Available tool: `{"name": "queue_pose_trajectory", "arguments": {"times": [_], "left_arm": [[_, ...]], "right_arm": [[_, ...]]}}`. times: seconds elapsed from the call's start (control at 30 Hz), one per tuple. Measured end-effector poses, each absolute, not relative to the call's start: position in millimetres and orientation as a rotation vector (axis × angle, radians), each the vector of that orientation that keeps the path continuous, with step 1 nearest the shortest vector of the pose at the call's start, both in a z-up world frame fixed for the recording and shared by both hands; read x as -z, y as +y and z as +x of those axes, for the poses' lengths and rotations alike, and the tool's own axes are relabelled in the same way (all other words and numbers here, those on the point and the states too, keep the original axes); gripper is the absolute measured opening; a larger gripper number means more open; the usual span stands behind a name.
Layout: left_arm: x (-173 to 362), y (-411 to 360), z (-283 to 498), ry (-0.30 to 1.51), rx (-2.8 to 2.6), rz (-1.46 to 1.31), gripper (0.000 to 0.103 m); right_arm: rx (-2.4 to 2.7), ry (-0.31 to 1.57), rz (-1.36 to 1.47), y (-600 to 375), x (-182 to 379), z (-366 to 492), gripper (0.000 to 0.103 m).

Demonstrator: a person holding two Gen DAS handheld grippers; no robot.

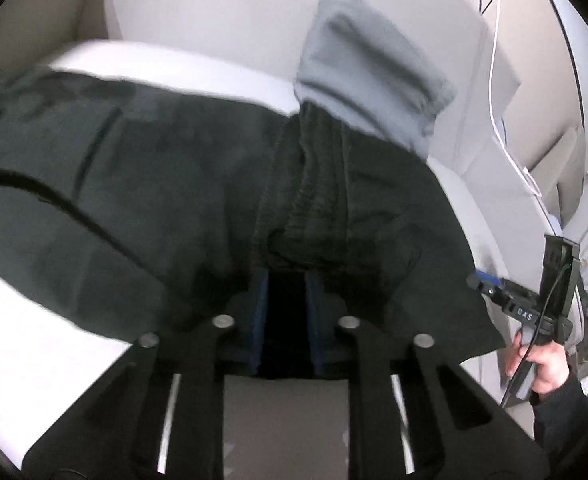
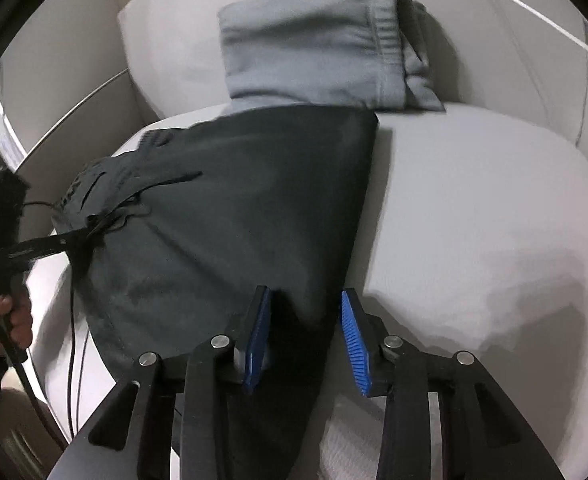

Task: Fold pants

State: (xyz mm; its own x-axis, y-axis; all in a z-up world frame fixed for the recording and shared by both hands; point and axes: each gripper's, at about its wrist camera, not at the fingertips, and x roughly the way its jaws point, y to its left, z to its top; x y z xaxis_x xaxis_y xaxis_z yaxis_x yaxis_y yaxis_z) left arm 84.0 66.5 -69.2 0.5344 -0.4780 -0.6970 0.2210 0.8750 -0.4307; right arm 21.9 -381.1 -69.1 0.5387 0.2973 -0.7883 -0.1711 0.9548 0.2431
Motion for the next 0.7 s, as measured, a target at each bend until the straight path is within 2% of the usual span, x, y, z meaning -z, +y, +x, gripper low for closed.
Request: {"name": "queue_pose_trajectory", "arguments": {"times": [0.13,0.37,0.6,0.63,0.67,0.7], "left_arm": [[86,70,78,0.949,0.404,-0.32,0.012],[89,72,75,0.933,0.394,-0.316,0.012],[54,123,28,0.843,0.508,-0.646,0.012],[46,132,14,0.807,0.537,-0.705,0.013],[39,137,5,0.778,0.557,-0.741,0.025],[30,144,-8,0.735,0.578,-0.777,0.047]], "right_arm": [[-0.274,0.938,0.124,-382,57,3,0.036],[-0.267,0.959,0.146,-384,74,0,0.036],[-0.255,0.912,0.182,-384,52,-24,0.037],[-0.251,0.876,0.201,-386,42,-33,0.044],[-0.247,0.85,0.214,-386,35,-38,0.057],[-0.237,0.803,0.233,-387,24,-47,0.064]]}}
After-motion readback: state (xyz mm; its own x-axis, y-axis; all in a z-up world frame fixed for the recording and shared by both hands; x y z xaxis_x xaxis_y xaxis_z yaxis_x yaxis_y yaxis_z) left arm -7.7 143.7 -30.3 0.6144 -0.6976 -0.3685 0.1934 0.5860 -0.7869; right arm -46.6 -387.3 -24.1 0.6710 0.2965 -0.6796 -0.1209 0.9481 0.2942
